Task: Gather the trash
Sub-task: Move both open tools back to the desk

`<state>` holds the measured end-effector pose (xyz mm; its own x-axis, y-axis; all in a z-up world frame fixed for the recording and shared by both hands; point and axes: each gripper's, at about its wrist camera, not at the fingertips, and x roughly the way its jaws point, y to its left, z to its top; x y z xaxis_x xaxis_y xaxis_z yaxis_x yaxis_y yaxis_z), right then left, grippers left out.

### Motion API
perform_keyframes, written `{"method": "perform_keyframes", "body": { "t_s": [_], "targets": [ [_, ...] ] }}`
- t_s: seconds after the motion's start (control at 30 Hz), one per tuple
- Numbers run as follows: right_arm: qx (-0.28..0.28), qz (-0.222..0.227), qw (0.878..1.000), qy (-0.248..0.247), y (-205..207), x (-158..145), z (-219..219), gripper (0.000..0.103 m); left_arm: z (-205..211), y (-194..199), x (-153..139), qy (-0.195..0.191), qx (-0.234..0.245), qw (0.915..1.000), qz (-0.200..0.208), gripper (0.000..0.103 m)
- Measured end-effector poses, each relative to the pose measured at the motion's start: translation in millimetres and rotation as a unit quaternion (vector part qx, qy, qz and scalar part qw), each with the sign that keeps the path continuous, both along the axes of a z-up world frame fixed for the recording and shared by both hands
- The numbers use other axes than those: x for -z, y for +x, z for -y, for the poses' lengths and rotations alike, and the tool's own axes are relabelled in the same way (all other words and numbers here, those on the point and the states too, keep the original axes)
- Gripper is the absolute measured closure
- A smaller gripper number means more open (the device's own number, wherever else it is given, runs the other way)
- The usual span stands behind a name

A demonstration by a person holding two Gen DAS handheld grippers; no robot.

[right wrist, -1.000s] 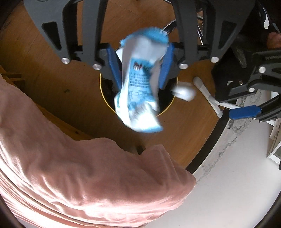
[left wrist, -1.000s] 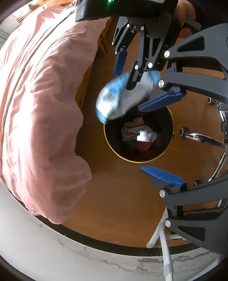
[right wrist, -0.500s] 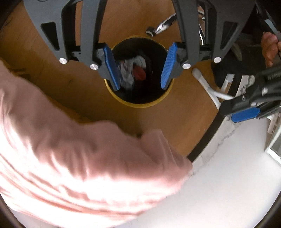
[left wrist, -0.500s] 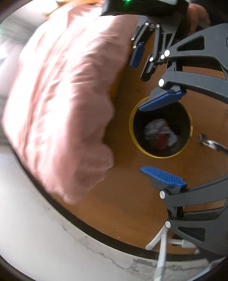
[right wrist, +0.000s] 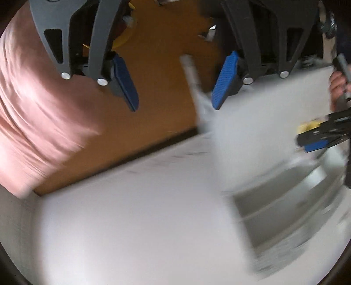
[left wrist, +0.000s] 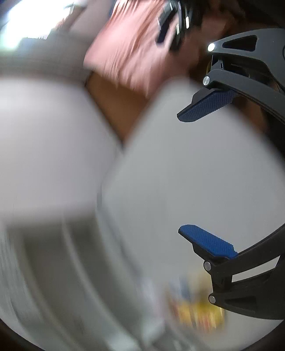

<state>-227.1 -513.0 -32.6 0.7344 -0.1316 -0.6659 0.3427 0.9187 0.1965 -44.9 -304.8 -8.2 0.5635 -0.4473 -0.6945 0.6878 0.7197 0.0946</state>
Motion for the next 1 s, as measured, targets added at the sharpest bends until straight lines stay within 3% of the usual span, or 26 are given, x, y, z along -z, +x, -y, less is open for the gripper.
{"method": "perform_keyframes", "body": {
  "t_s": [0.07,0.13,0.2,0.3,0.4,0.5,0.63,0.7,0.73,0.8,0.83,0.9,1.0],
  "targets": [
    [-0.047,0.005,0.999,-0.004,43,-11,-36,0.030,-66,38,-1,0.016,-0.067,0.9973,0.026,0.010],
    [-0.098,0.006,0.995,-0.004,94,-22,-79,0.029,-124,70,5,0.020,-0.122,0.9922,0.014,0.010],
    [-0.141,0.007,0.990,0.004,137,-30,-114,0.020,-172,91,11,0.007,-0.155,0.9879,-0.007,0.010],
    [-0.184,0.005,0.983,0.024,202,-37,-161,0.020,-229,109,26,-0.009,-0.187,0.9820,-0.023,0.010],
    [-0.200,-0.005,0.978,0.063,263,-36,-189,0.020,-258,120,40,-0.023,-0.200,0.9786,-0.042,0.010],
    [-0.181,-0.024,0.976,0.115,316,-29,-196,0.020,-267,131,47,-0.038,-0.195,0.9783,-0.060,0.010],
    [-0.136,-0.056,0.972,0.183,363,-8,-185,0.020,-254,139,45,-0.042,-0.151,0.9858,-0.058,0.010],
    [-0.121,-0.073,0.963,0.231,379,5,-177,0.020,-241,142,44,-0.038,-0.134,0.9891,-0.047,0.010],
    [-0.121,-0.075,0.959,0.246,384,8,-176,0.021,-234,145,45,-0.036,-0.126,0.9903,-0.046,0.010],
    [-0.121,-0.084,0.954,0.260,391,14,-175,0.045,-215,152,46,-0.023,-0.106,0.9930,-0.047,0.010],
    [-0.120,-0.083,0.952,0.268,392,16,-174,0.047,-206,157,49,-0.015,-0.100,0.9938,-0.046,0.010],
    [-0.125,-0.075,0.950,0.277,390,14,-172,0.065,-196,165,52,-0.002,-0.099,0.9942,-0.044,0.010],
    [-0.143,-0.047,0.950,0.272,382,-4,-175,0.080,-187,175,58,0.004,-0.100,0.9936,-0.053,0.010]
  ]
}}
